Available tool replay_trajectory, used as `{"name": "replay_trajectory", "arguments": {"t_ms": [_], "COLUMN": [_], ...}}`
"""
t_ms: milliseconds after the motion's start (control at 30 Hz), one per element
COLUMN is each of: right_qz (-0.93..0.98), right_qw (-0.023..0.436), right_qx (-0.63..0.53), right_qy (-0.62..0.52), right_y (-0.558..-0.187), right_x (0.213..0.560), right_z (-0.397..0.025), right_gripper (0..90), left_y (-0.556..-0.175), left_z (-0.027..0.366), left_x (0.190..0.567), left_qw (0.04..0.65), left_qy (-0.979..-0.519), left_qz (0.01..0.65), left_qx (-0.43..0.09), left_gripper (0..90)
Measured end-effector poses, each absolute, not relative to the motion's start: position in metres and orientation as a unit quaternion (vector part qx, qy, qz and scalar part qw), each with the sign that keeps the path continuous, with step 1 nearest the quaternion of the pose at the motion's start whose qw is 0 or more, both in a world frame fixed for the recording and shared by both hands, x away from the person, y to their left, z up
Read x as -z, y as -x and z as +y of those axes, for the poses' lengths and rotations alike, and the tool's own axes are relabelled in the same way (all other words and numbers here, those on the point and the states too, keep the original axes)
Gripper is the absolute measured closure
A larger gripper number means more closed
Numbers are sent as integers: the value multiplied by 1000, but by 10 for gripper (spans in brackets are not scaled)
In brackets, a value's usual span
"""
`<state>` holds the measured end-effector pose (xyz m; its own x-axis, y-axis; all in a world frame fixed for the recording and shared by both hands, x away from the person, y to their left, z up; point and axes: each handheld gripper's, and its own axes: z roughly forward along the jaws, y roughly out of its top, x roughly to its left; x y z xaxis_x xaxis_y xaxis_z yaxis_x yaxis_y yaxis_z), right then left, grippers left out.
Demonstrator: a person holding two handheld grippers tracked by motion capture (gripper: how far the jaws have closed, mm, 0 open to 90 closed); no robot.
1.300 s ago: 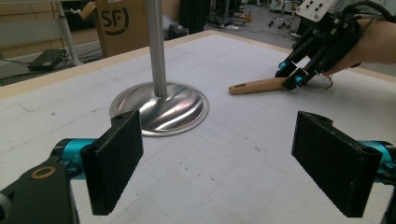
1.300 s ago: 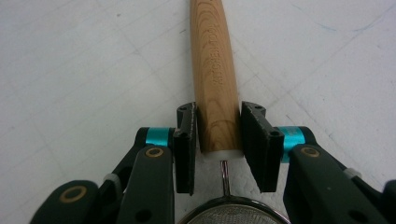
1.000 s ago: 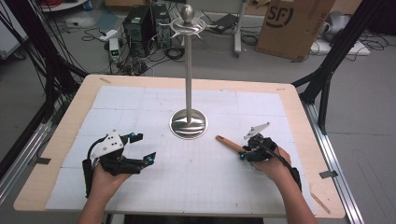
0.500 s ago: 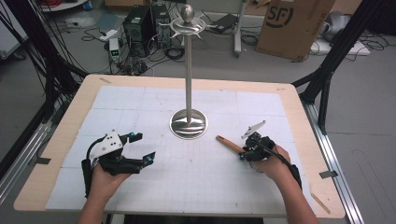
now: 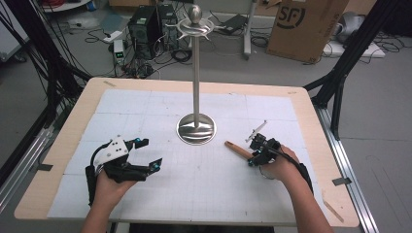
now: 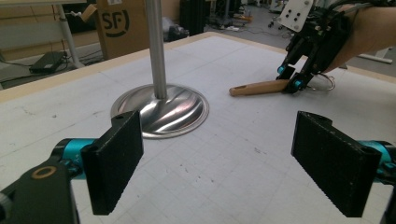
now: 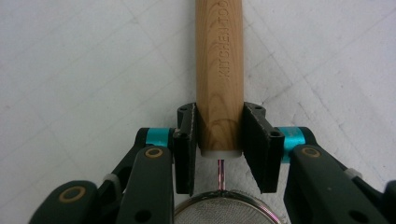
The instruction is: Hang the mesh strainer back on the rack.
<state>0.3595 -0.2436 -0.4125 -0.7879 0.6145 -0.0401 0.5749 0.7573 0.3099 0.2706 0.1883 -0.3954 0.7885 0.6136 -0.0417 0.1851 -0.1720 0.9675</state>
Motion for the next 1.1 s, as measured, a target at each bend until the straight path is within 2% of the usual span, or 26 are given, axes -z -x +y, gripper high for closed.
{"name": "replay_trajectory", "arguments": {"t_ms": [233,500,700,1100], "right_qz": [927,918,905,883], "right_qw": [58,74,90,95], "right_qx": [-151,-187,-247,-347], "right_qy": [-337,-340,-334,-303], "right_y": [-360,-354,-349,-338], "right_x": [413,414,401,382], "right_z": [-246,-254,-259,-264], "right_gripper": [680,687,688,687], "left_y": [-271,-271,-270,-269], "left_z": [188,189,189,191], "left_x": [396,396,396,394], "left_qw": [583,584,586,589], "left_qy": [-745,-743,-742,-739], "left_qz": [268,270,270,268], "left_qx": [-183,-184,-184,-185], "left_gripper": [173,173,174,174]}}
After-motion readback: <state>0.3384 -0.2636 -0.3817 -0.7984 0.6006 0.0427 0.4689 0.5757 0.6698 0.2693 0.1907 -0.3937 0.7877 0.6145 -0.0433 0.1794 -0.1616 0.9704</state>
